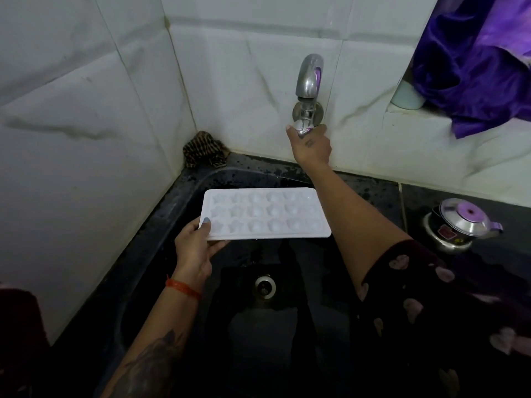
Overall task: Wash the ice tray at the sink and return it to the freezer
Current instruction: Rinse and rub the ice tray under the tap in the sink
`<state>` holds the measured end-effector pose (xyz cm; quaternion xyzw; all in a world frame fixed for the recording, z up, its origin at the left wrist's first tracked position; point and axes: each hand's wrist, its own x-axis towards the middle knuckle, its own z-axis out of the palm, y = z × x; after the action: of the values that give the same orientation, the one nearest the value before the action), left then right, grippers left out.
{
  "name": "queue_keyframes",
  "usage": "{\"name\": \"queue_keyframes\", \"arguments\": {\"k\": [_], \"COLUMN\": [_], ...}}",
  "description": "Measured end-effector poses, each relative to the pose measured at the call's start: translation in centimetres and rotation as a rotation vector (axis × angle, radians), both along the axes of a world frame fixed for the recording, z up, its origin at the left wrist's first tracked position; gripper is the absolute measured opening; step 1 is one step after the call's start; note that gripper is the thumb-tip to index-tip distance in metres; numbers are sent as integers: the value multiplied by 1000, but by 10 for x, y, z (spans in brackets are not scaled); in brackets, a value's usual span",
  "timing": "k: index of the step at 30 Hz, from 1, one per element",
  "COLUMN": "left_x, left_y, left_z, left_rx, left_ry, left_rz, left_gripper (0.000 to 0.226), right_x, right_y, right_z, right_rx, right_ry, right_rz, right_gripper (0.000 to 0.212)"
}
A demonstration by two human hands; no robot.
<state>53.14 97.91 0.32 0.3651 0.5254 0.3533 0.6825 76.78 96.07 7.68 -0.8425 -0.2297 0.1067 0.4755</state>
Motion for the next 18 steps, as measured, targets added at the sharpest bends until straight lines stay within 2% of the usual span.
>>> {"name": "queue_keyframes", "arguments": {"k": [7,13,18], "left_x": [-1,-2,-2], "left_y": [-3,-3,-3], "left_z": [-1,-2,-1], "left_rx": [-2,-3,1], "left_ry": [-5,-3,-2], "left_rz": [12,19,25], "left_gripper": [26,26,26], "right_x": [2,5,8], "right_y": [-3,-2,-5], "right_z": [-3,1,5], "right_rx": [-114,-204,-260], "right_ry": [-299,-403,-430], "right_rz": [15,23,74], "right_gripper": [57,45,51]}}
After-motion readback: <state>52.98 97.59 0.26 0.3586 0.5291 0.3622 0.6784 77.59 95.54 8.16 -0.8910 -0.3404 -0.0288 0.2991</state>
